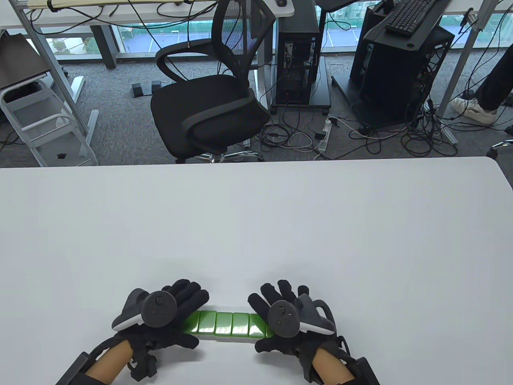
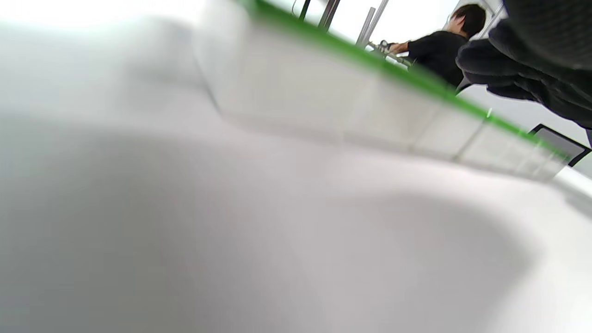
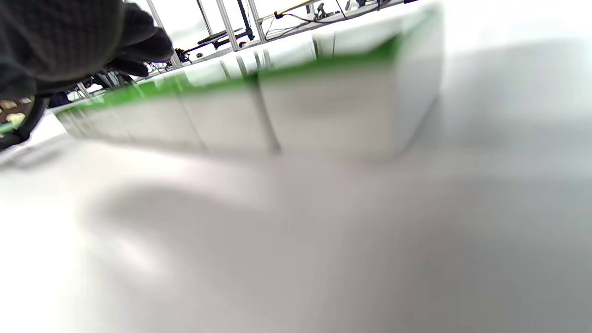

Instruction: Flip mahjong tiles upright in a row

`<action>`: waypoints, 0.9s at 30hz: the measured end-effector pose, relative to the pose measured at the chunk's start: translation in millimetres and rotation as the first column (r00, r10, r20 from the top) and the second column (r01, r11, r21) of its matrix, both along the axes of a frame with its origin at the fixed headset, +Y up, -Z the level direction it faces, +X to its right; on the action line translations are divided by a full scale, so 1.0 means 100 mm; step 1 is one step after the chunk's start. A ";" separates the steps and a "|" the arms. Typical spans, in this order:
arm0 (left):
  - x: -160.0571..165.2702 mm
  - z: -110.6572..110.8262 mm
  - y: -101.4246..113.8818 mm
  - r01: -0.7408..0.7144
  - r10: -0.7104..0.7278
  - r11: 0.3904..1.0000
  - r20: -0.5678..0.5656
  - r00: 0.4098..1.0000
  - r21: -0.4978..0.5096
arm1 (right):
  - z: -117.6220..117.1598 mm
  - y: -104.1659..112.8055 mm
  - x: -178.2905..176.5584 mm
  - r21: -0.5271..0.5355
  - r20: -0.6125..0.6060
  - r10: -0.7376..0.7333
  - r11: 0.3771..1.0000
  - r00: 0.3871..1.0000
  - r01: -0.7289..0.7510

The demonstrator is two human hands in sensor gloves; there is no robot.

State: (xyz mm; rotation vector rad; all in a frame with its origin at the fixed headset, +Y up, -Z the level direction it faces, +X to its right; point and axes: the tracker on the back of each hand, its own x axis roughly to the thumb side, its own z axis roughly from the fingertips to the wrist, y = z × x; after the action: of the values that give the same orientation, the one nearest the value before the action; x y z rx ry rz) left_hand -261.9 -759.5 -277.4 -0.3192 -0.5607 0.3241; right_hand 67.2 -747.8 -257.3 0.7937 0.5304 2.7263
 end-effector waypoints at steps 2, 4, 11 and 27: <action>-0.13 0.04 0.14 -0.026 0.026 0.999 -0.035 0.999 0.026 | 0.00 0.11 0.14 0.006 0.013 0.018 1.000 1.000 -0.018; -0.24 0.10 0.27 0.015 -0.010 0.995 -0.054 0.998 0.100 | 0.03 0.14 0.29 0.079 0.028 0.099 0.992 0.995 -0.101; -0.23 0.23 0.19 0.240 -0.237 0.945 -0.038 0.971 0.222 | 0.20 -0.09 0.36 0.150 0.036 0.140 0.978 0.990 -0.144; 0.01 0.06 -0.13 0.248 -0.256 0.959 0.043 0.966 0.136 | 0.24 -0.27 0.15 0.232 -0.017 0.164 0.960 0.986 -0.156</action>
State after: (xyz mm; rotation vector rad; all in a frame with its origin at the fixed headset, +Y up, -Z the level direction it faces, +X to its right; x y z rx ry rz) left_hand -260.8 -772.9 -271.1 -0.2718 -0.5901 0.0310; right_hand 82.5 -774.8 -233.3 0.8928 0.2994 2.9668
